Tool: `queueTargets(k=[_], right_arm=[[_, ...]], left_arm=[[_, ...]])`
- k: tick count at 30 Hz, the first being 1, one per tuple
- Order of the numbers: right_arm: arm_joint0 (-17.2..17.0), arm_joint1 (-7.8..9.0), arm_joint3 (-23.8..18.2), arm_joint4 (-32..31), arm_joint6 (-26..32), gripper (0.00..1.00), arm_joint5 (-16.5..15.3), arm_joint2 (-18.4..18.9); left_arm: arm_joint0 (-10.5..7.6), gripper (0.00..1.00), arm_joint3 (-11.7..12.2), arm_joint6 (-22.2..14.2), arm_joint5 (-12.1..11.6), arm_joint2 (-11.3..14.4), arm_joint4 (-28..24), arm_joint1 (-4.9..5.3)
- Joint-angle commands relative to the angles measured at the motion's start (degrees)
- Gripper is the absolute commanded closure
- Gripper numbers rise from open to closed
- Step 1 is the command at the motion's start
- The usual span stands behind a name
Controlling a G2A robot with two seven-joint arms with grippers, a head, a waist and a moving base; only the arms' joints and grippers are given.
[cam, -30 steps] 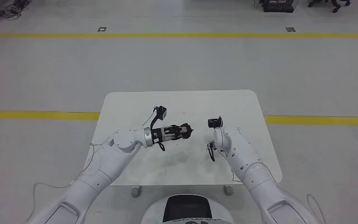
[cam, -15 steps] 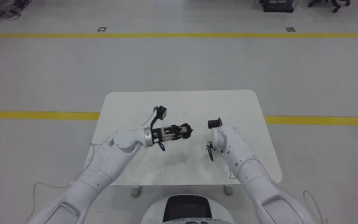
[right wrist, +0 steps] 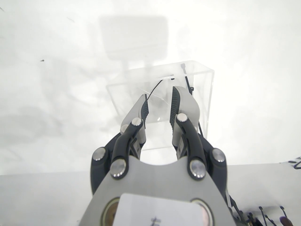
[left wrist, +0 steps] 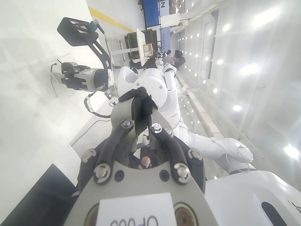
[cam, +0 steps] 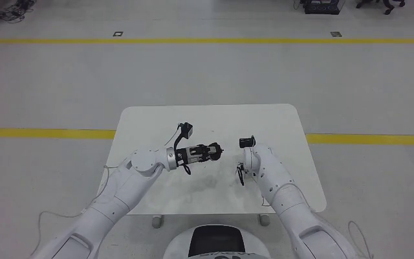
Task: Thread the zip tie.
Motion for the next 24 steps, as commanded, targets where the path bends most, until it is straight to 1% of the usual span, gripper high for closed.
queueTargets(k=[1, 4, 12, 22, 24], right_arm=[[0.03, -0.19, 0.23, -0.16, -0.12, 0.76, 0.00, 0.18], [0.23, -0.52, 1.17, -0.39, -0.35, 0.76, 0.00, 0.47], [1.27, -1.37, 4.18, -0.55, -1.11, 0.81, 0.00, 1.08], [2.18, -2.05, 6.57, -1.27, -1.93, 1.00, 0.00, 1.93], [2.34, -2.17, 6.96, -1.33, -2.03, 1.00, 0.00, 2.04]], left_arm=[[0.00, 1.00, 0.00, 0.00, 0.00, 0.00, 0.00, 0.00], [0.00, 1.00, 0.00, 0.00, 0.00, 0.00, 0.00, 0.00], [0.00, 1.00, 0.00, 0.00, 0.00, 0.00, 0.00, 0.00], [0.00, 1.00, 0.00, 0.00, 0.00, 0.00, 0.00, 0.00], [0.00, 1.00, 0.00, 0.00, 0.00, 0.00, 0.00, 0.00]])
